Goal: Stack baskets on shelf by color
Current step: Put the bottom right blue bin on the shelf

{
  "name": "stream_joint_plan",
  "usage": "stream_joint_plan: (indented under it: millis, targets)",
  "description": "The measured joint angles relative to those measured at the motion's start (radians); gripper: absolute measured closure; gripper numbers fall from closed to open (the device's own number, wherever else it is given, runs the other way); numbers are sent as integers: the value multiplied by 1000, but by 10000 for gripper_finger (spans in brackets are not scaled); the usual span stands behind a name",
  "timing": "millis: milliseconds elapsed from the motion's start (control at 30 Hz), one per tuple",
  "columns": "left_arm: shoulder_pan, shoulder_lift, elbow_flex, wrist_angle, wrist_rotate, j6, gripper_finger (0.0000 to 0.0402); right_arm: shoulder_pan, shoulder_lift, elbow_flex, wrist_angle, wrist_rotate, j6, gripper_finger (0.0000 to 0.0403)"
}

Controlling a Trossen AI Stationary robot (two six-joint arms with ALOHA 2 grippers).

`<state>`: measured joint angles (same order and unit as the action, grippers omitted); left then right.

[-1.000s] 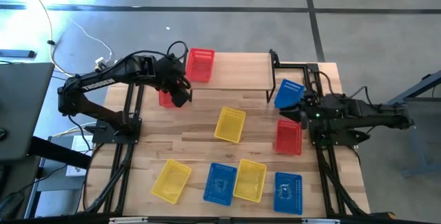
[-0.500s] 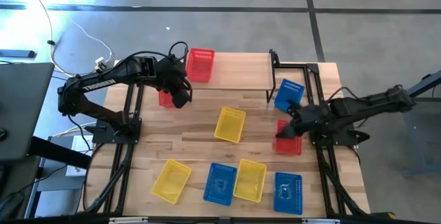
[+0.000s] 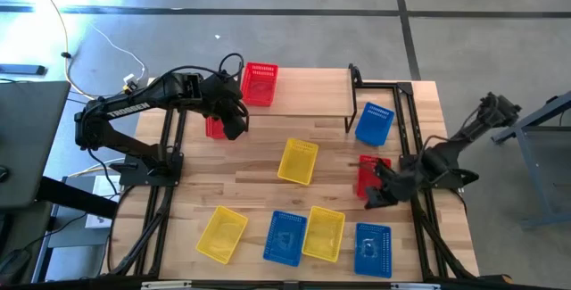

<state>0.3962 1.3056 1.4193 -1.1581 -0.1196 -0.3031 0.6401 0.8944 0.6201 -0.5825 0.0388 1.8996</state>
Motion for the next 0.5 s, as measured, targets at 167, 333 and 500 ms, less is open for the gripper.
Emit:
stream_joint_plan:
  millis: [167, 333, 500]
  targets:
    - [0, 0, 0, -1, 4, -6, 323, 138, 66, 0, 82, 62, 141, 268]
    - [0, 0, 0, -1, 4, -8, 323, 250, 141, 0, 158, 74, 253, 268]
    - [0, 0, 0, -1, 3, -10, 323, 348, 198, 1, 228, 73, 358, 268]
